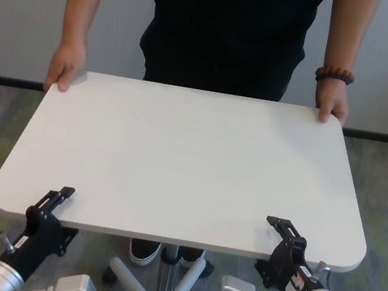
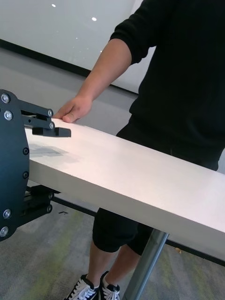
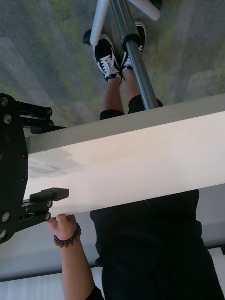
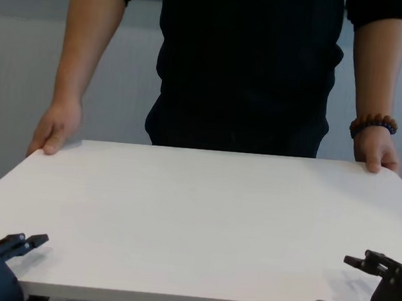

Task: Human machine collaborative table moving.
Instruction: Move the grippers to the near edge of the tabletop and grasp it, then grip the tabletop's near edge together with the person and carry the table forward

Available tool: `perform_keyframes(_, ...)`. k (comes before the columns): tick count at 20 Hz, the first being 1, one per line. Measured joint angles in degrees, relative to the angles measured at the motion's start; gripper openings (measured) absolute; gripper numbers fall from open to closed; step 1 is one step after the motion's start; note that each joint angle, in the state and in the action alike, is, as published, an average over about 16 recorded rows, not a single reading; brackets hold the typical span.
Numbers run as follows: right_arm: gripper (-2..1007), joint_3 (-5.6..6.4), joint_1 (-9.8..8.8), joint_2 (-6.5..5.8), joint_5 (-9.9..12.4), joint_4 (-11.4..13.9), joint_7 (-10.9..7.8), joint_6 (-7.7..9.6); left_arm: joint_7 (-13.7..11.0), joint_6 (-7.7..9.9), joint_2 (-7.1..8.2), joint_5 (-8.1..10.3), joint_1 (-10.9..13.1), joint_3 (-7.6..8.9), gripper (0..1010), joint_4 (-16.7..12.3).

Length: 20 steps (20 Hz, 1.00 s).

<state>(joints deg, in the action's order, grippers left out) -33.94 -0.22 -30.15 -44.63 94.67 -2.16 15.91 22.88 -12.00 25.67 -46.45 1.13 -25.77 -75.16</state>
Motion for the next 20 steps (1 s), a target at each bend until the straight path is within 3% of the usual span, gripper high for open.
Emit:
perform_keyframes(10, 547, -0.01, 0.01, -0.01, 0.0, 0.0, -0.01, 0.02, 0.0, 0.01, 0.00, -0.01, 0.0, 0.00, 364, 0.0)
perform_keyframes(20, 524, -0.01, 0.01, -0.01, 0.0, 0.0, 0.00, 0.02, 0.0, 0.00, 0.00, -0.02, 0.0, 0.00, 290, 0.0)
